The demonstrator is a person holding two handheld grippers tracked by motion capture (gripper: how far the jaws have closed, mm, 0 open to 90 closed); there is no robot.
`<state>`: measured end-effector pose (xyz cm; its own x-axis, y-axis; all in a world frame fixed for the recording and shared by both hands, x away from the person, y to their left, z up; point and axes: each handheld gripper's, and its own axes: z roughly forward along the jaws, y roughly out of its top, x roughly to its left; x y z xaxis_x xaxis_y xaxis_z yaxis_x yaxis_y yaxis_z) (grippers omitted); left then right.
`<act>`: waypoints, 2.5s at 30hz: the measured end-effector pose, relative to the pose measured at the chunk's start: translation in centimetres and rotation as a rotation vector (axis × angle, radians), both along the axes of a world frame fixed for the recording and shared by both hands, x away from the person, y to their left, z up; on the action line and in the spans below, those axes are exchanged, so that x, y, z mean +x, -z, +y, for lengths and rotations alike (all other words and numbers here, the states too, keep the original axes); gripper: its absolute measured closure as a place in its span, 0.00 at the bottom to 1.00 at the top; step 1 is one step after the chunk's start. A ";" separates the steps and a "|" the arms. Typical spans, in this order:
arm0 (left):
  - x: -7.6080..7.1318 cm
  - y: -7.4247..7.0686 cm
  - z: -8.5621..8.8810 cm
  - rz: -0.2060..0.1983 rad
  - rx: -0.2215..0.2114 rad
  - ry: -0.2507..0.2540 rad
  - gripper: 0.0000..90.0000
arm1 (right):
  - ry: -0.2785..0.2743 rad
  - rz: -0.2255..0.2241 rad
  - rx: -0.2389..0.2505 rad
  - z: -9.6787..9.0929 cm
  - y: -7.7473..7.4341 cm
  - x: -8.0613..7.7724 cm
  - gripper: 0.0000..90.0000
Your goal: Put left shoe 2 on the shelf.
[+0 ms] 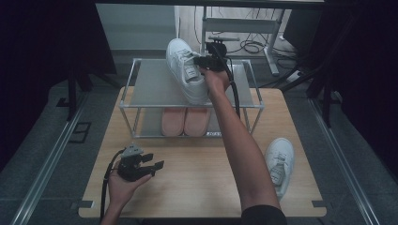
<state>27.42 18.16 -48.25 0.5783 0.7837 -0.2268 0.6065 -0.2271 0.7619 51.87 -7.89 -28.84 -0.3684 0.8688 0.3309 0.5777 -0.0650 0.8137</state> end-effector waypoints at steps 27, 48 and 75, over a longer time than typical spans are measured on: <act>0.0 0.2 -0.1 0.006 0.016 0.000 0.46 | -0.003 -0.072 -0.014 -2.8 1.0 -0.5 0.60; 0.0 0.1 -0.7 0.002 0.034 -0.006 0.46 | -0.172 -0.098 -0.261 -8.1 4.1 -5.3 0.93; 0.1 0.6 -0.6 0.017 0.043 -0.003 0.46 | -0.228 -0.082 -0.242 -6.9 6.2 -5.7 0.99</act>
